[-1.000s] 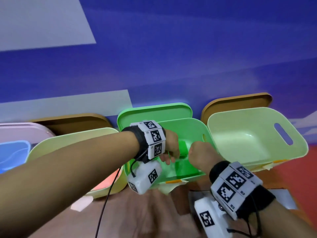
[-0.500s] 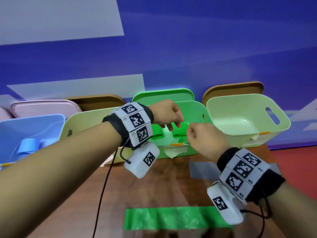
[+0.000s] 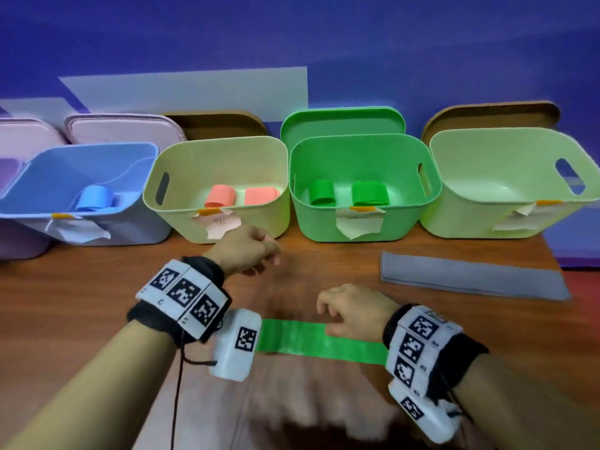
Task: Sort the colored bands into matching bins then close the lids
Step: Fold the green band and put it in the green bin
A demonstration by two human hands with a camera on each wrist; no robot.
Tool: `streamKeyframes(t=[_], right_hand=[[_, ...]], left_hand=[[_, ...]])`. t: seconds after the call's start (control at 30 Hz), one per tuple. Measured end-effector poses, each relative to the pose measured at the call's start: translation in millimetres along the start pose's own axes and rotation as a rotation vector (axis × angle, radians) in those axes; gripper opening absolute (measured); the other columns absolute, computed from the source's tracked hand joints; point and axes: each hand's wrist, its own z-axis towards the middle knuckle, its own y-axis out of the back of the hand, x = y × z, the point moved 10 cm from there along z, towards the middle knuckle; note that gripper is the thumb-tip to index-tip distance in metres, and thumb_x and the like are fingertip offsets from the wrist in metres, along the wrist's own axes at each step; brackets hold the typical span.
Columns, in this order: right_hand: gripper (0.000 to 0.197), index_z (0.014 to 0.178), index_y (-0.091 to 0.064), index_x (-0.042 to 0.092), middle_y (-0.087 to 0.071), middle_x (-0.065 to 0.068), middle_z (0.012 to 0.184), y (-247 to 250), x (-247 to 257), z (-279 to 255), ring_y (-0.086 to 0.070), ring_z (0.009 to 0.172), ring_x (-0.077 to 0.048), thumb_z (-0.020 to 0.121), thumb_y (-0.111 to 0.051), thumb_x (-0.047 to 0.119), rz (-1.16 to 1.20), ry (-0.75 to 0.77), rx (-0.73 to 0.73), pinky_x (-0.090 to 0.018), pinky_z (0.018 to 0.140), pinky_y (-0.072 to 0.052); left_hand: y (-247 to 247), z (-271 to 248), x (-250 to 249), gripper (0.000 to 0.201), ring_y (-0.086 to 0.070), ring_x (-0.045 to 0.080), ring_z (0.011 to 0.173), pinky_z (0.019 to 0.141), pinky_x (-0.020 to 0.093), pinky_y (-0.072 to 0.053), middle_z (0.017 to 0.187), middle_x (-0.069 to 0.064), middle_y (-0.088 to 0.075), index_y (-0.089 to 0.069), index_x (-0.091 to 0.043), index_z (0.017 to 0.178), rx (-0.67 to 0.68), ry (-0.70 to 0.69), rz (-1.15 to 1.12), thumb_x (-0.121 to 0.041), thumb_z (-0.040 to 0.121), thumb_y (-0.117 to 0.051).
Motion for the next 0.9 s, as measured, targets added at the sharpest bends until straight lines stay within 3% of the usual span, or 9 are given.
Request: streamKeyframes(t=[0.2,0.37,0.47,0.5,0.57,0.67,0.77,0.83,0.9], right_hand=[[0.046,0.124,-0.046,0.016,-0.049,-0.004,0.124,-41,0,16,-0.05,0.115,-0.022,0.084,-0.065,0.027,0.104,-0.071,0.039,-0.031,0.096,-0.041],[0.043,0.123,-0.043,0.018,-0.045,-0.002,0.123,-49,-6,16,-0.048,0.114,-0.022,0.086,-0.063,0.026,0.065,-0.138,0.038,-0.033,0.092,-0.041],[0.02,0.106,-0.047,0.02,-0.051,-0.001,0.115,-49,-6,15,-0.047,0.114,-0.022,0.089,-0.057,0.022,0.016,-0.164,0.052,-0.03,0.084,-0.038],[0.008,0.095,-0.047,0.022,-0.049,-0.001,0.11,-48,-6,15,-0.046,0.115,-0.022,0.091,-0.053,0.02,-0.01,-0.167,0.055,-0.03,0.085,-0.037],[0.013,0.081,-0.046,0.023,-0.04,0.0,0.103,-45,-6,15,-0.043,0.115,-0.022,0.092,-0.049,0.016,-0.047,-0.191,0.049,-0.033,0.086,-0.039],[0.016,0.101,-0.049,0.016,-0.037,-0.004,0.112,-42,-9,14,-0.041,0.111,-0.024,0.089,-0.057,0.01,-0.033,-0.248,0.013,-0.034,0.08,-0.04],[0.029,0.115,-0.045,0.013,-0.043,-0.007,0.118,-46,-6,16,-0.051,0.106,-0.028,0.089,-0.053,0.004,-0.008,-0.235,0.012,-0.035,0.078,-0.041],[0.032,0.12,-0.044,0.012,-0.051,-0.01,0.119,-49,-4,16,-0.055,0.104,-0.029,0.09,-0.051,0.004,-0.027,-0.213,0.039,-0.037,0.081,-0.046],[0.037,0.127,-0.043,0.012,-0.055,-0.014,0.12,-46,-4,13,-0.057,0.103,-0.031,0.091,-0.052,0.007,-0.031,-0.209,0.07,-0.038,0.082,-0.049]], left_hand=[[-24,-18,97,0.018,-0.057,0.022,0.078,0.057,0.025,-0.046,0.086,0.012,-0.062,-0.061,-0.006,0.091,0.004,0.301,0.096,-0.023,0.091,-0.054],[-51,-25,134,0.016,-0.056,0.024,0.059,0.055,0.027,-0.049,0.066,0.011,-0.057,-0.056,-0.007,0.072,0.004,0.388,-0.064,-0.012,0.085,-0.063],[-60,-24,145,0.015,-0.052,0.018,0.043,0.044,0.028,-0.053,0.053,0.009,-0.054,-0.057,-0.006,0.071,-0.074,0.412,-0.155,-0.006,0.082,-0.067],[-60,-23,146,0.013,-0.054,0.021,0.049,0.051,0.031,-0.056,0.058,0.011,-0.056,-0.059,-0.006,0.072,-0.099,0.405,-0.145,-0.007,0.082,-0.067],[-59,-22,145,0.008,-0.063,0.028,0.073,0.072,0.036,-0.057,0.08,0.017,-0.063,-0.066,-0.003,0.085,-0.152,0.374,-0.088,-0.01,0.083,-0.064],[-56,-18,143,0.021,-0.063,0.033,0.102,0.083,0.034,-0.05,0.106,0.019,-0.068,-0.069,-0.002,0.102,-0.189,0.314,-0.007,-0.01,0.085,-0.06],[-56,-15,140,0.024,-0.063,0.034,0.104,0.087,0.033,-0.051,0.11,0.02,-0.066,-0.068,-0.002,0.107,-0.209,0.302,-0.039,-0.01,0.088,-0.056],[-54,-16,142,0.027,-0.062,0.036,0.103,0.091,0.041,-0.051,0.113,0.023,-0.064,-0.066,-0.001,0.11,-0.238,0.336,-0.112,-0.014,0.091,-0.051],[-54,-18,134,0.029,-0.061,0.038,0.106,0.089,0.041,-0.052,0.117,0.024,-0.062,-0.061,0.002,0.115,-0.209,0.311,-0.165,-0.011,0.093,-0.05]])
